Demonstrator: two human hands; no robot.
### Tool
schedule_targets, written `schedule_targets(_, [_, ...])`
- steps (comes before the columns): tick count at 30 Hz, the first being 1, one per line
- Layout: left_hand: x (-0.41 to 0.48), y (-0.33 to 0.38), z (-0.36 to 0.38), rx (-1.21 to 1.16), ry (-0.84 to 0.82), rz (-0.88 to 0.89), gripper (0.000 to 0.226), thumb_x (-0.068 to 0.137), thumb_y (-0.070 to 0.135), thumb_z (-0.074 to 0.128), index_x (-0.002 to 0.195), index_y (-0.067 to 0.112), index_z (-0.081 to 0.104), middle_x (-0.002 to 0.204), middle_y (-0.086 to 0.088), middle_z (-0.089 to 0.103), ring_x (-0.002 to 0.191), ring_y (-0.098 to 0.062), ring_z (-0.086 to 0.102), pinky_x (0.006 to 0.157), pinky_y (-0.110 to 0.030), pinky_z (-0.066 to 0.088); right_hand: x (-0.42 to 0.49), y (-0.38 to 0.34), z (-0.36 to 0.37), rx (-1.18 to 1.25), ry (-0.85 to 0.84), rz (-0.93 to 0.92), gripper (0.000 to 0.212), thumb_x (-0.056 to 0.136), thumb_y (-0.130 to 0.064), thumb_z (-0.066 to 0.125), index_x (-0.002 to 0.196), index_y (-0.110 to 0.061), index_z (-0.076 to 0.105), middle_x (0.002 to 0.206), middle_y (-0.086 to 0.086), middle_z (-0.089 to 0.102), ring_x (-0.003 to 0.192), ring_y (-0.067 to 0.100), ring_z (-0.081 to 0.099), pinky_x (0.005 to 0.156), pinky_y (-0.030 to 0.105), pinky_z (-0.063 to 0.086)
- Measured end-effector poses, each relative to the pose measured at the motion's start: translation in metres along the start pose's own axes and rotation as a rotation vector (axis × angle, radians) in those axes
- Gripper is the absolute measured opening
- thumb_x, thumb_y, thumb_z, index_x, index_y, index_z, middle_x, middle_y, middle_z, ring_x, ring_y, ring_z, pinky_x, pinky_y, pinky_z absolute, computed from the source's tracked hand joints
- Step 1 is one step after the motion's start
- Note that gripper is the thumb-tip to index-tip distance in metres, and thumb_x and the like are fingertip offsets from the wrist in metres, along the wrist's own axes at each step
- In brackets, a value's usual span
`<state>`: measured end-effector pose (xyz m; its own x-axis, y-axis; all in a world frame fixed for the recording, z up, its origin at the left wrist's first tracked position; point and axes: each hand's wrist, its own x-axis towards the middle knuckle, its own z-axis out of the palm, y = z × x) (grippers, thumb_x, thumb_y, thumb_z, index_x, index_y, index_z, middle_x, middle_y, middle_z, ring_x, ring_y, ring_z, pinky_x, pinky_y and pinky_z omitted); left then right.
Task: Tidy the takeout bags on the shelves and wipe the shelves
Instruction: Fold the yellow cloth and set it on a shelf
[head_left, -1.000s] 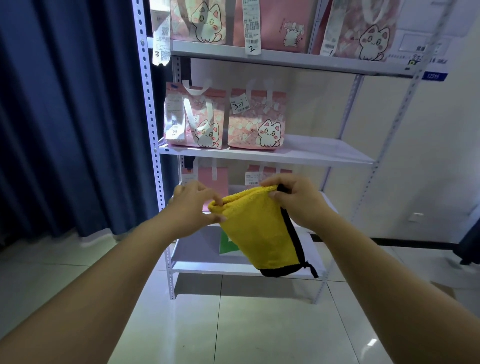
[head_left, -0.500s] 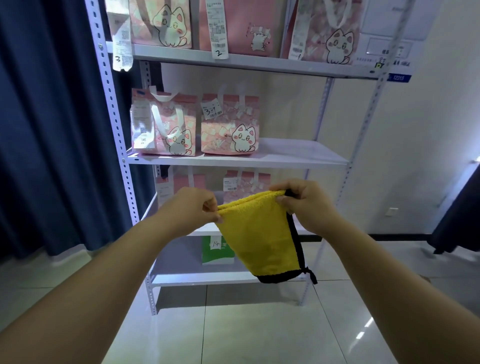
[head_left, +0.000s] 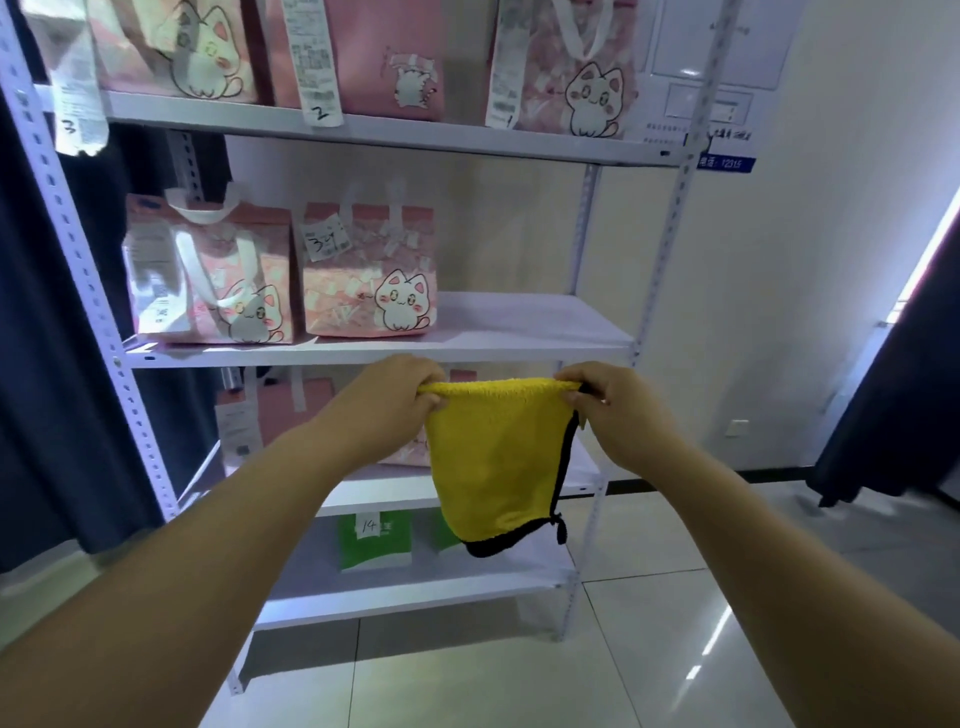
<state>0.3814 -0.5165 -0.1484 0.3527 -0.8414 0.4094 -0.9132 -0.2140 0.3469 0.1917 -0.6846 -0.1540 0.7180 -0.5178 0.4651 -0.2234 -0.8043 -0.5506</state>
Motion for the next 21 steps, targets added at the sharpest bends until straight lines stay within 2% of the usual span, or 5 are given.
schedule_targets(3, [0.028,0.011,0.015,0.02,-0.014,-0.016,0.014,0.093,0.025,0.05,0.094,0.016,0.062,0.088,0.005,0.054,0.081,-0.011,0.048,0.067,-0.026,0.031,0.015,0.025,-0.014,-0.012,-0.012,0.015,0.018,0.091,-0.012,0.052,0.089,-0.027,0.062,0.068,-0.015,0.057,0.065,0.002,0.053,0.056,0.011,0.037])
schedule_targets(9, [0.069,0.018,0.049,-0.073,-0.047,-0.089,0.011,0.092,0.036,0.05,0.081,0.036,0.049,0.076,0.011,0.059,0.067,-0.006,0.056,0.058,-0.028,0.042,0.041,0.077,-0.031,-0.028,-0.041,0.063,0.013,0.093,-0.021,0.052,0.093,-0.032,0.06,0.07,-0.011,0.061,0.068,0.003,0.058,0.058,0.018,0.038])
schedule_targets(12, [0.089,0.017,0.065,-0.126,-0.049,-0.095,0.009,0.09,0.039,0.053,0.082,0.033,0.053,0.073,0.009,0.065,0.061,0.0,0.062,0.064,-0.032,0.052,0.056,0.1,-0.035,-0.026,-0.068,0.094,0.012,0.093,-0.02,0.053,0.099,-0.027,0.061,0.073,-0.011,0.06,0.069,0.007,0.058,0.062,0.023,0.045])
schedule_targets(18, [0.143,0.006,0.079,-0.285,-0.072,-0.152,0.007,0.088,0.033,0.06,0.084,0.027,0.059,0.063,0.001,0.07,0.053,-0.008,0.066,0.054,-0.033,0.056,0.102,0.132,-0.045,0.114,-0.15,0.147,0.022,0.091,-0.013,0.056,0.085,-0.032,0.062,0.071,0.006,0.065,0.062,0.017,0.064,0.046,0.023,0.051])
schedule_targets(21, [0.175,-0.005,0.084,-0.413,-0.03,-0.168,0.004,0.087,0.023,0.063,0.086,0.019,0.062,0.066,-0.001,0.069,0.055,-0.011,0.068,0.045,-0.025,0.054,0.132,0.146,-0.043,0.29,-0.132,0.185,0.022,0.09,-0.005,0.057,0.085,-0.025,0.065,0.067,-0.001,0.066,0.056,0.016,0.066,0.043,0.026,0.051])
